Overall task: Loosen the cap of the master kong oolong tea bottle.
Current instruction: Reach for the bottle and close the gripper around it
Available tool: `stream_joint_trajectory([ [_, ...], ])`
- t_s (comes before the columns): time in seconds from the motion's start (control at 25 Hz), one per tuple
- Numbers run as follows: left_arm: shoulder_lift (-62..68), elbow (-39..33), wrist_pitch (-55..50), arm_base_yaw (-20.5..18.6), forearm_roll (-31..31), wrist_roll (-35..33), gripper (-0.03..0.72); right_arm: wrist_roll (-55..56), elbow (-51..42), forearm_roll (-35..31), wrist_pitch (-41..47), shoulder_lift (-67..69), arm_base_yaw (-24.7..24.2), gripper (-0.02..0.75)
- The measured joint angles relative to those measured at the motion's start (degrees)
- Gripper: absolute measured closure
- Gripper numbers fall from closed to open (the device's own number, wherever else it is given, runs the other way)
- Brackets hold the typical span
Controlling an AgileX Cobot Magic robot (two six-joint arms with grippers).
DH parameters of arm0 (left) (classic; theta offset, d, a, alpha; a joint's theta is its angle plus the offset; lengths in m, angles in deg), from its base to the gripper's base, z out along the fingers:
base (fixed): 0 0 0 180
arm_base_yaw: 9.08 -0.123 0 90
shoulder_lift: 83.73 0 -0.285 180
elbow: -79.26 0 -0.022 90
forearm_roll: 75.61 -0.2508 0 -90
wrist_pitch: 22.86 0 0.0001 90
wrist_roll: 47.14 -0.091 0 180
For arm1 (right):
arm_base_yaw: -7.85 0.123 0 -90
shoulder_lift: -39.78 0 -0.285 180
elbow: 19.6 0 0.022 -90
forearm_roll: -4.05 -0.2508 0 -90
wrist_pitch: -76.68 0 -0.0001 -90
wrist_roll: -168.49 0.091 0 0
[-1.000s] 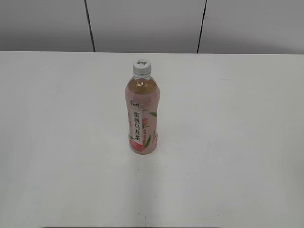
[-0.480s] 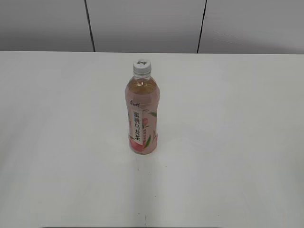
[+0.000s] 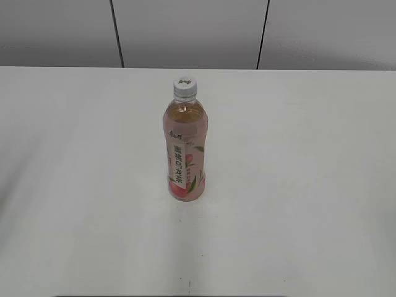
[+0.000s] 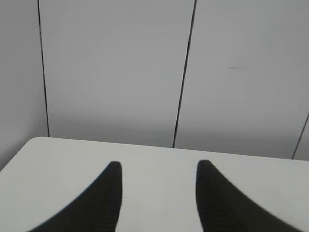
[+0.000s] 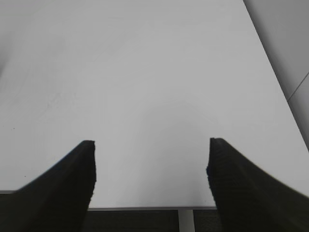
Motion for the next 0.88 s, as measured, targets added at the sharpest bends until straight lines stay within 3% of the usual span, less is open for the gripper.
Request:
stream_joint_trajectory([
  [0.2, 13.5, 0.0, 9.7, 1.0, -3.7, 0.0, 0.377, 0.0, 0.0, 0.0, 0.0, 0.0, 0.0, 0.192],
  [0.6, 37.2, 0.0, 27.8, 12.0, -15.0, 2.2, 0.375, 0.0, 0.0, 0.0, 0.0, 0.0, 0.0, 0.192],
  [0.88, 50.9, 0.0, 40.5, 13.2, -27.9, 8.3, 0.289, 0.0, 0.0, 0.0, 0.0, 0.0, 0.0, 0.192],
])
